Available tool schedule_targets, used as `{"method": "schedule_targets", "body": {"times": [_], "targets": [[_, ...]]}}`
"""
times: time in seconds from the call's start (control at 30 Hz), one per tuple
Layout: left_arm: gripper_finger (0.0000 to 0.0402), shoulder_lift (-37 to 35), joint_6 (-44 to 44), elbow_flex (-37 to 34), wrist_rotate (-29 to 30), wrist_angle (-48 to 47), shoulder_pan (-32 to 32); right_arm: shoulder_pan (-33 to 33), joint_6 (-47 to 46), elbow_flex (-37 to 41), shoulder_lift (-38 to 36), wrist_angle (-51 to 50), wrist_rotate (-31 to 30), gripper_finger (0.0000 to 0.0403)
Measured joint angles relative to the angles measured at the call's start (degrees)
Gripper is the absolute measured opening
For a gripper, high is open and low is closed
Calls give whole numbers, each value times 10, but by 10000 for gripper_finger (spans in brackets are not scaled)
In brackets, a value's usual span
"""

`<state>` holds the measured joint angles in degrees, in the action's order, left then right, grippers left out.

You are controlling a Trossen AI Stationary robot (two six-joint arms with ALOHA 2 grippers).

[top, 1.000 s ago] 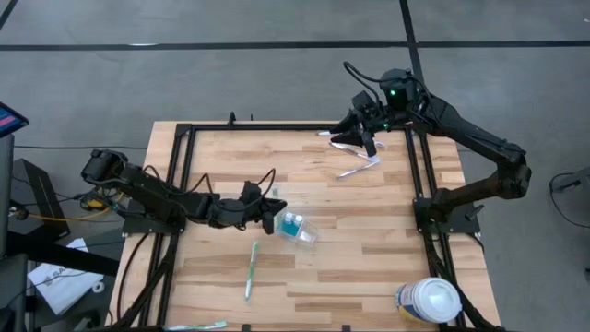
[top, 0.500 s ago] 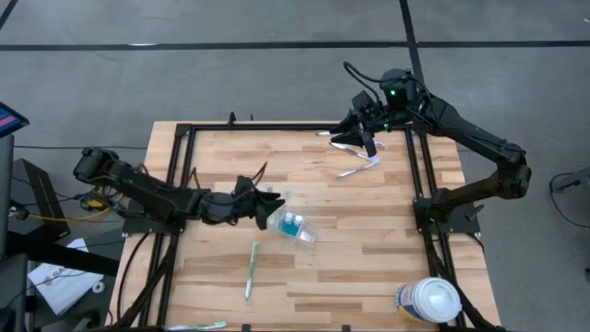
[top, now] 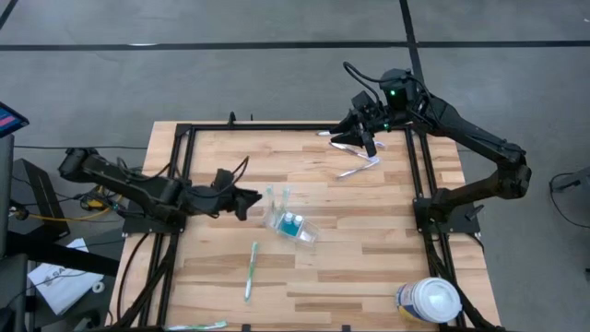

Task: Pick & Place toothbrushing station
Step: Put the green toothbrush into the transparent organizer

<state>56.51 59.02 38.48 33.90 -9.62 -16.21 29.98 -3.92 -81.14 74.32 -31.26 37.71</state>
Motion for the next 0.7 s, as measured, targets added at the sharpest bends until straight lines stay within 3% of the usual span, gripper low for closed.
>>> {"method": "schedule_targets", "body": {"times": [0.1, 0.3, 0.7], "targets": [[123, -18, 65, 0, -44, -107, 0, 0, 0, 0, 0, 0, 0, 154], [122, -15, 153, 0, -164, -237, 0, 0, 0, 0, 0, 0, 0, 154], [122, 120, 238, 0, -267, -188, -3, 0, 3, 0, 0, 2, -1, 154]]}}
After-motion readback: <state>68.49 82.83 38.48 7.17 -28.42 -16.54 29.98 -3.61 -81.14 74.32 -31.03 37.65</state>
